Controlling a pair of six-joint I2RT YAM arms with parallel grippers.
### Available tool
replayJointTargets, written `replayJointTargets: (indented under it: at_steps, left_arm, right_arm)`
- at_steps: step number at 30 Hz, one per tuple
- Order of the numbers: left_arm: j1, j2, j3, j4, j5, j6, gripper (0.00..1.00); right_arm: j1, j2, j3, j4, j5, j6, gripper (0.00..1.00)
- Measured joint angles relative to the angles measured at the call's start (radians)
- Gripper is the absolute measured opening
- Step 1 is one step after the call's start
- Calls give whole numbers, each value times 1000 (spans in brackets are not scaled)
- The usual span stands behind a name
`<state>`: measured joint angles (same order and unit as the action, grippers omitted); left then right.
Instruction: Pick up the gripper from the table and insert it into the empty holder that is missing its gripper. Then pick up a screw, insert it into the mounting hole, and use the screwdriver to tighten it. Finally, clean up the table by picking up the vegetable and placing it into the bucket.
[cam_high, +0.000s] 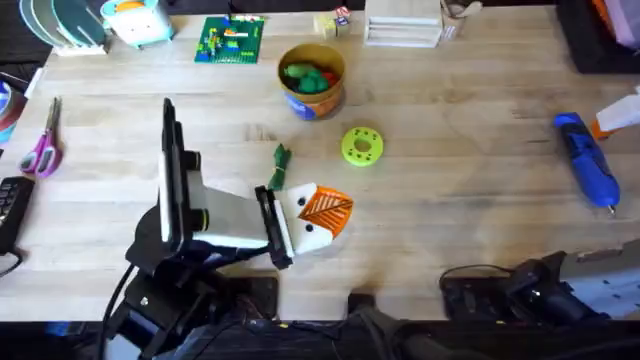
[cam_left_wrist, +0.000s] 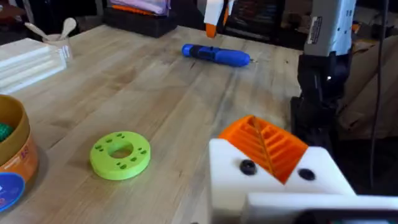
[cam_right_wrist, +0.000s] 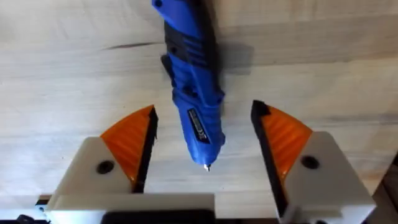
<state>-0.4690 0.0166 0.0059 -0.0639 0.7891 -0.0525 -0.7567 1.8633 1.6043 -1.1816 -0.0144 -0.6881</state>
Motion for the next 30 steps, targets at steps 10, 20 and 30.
replayJointTargets:
  at_steps: [10,20,30]
  left_arm:
    - [0,0,0,0,0,0,8]
    - [0,0,0,0,0,0,8]
    - [0,0,0,0,0,0,8]
  right_arm:
    - [35,105,0,31,-57,-136,901]
    - [63,150,0,79,-59,-184,901]
    - [63,187,0,99,-54,-188,901]
